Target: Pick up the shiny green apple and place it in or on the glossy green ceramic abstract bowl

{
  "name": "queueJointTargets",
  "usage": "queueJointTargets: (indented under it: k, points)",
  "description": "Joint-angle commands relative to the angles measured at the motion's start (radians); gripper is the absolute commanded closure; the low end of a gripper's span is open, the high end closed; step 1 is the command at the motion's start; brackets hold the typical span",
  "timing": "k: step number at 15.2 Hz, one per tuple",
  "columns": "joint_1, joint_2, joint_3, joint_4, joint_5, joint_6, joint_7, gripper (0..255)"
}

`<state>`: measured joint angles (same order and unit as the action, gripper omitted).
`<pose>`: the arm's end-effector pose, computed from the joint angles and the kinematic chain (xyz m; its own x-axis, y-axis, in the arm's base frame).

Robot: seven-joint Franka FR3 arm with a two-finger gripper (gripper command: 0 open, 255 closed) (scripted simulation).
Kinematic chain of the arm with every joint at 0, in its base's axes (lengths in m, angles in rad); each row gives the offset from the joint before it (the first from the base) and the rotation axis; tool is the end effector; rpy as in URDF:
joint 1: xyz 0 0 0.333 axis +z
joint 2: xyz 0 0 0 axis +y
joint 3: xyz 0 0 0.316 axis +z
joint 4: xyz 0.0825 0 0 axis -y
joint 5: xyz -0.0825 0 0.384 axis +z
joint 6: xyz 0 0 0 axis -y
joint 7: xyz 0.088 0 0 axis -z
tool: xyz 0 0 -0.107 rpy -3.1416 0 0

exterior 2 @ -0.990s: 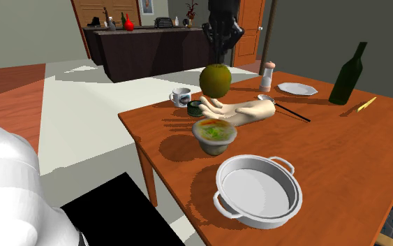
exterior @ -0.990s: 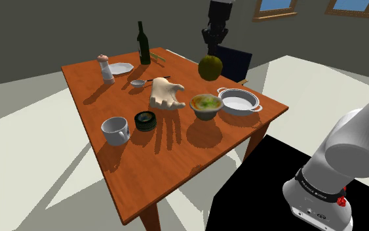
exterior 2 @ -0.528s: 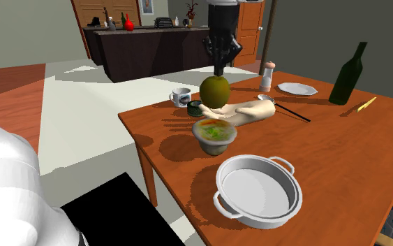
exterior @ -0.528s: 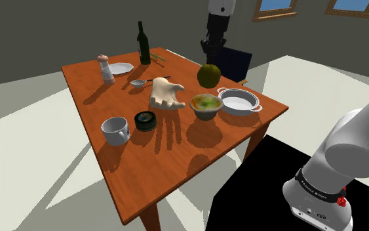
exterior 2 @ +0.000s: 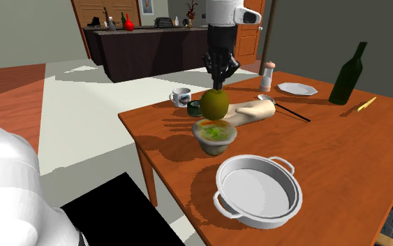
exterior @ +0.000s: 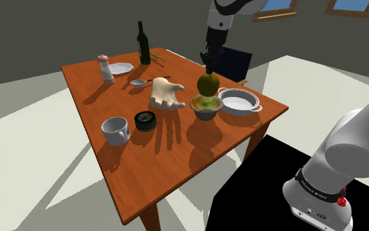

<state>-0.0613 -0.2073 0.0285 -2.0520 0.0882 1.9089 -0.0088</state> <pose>0.5024 -0.0093 0.5338 0.9965 -0.0534 0.0637 -0.0483 -0.9957 -0.0784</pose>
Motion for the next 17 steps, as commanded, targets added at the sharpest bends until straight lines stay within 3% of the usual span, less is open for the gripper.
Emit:
queueJointTargets:
  k: [1, 6, 14, 15, 17]
  points:
    - [0.000, 0.002, 0.000, -0.026, 0.001, 0.028, -0.002, 255]
    - [0.001, 0.012, 0.001, -0.081, 0.003, 0.093, -0.007, 255]
    - [0.001, 0.012, 0.001, -0.081, 0.003, 0.093, -0.007, 255]
    - [0.001, 0.012, 0.001, -0.081, 0.003, 0.093, -0.007, 0]
    - [0.001, 0.012, 0.001, -0.081, 0.003, 0.093, -0.007, 0]
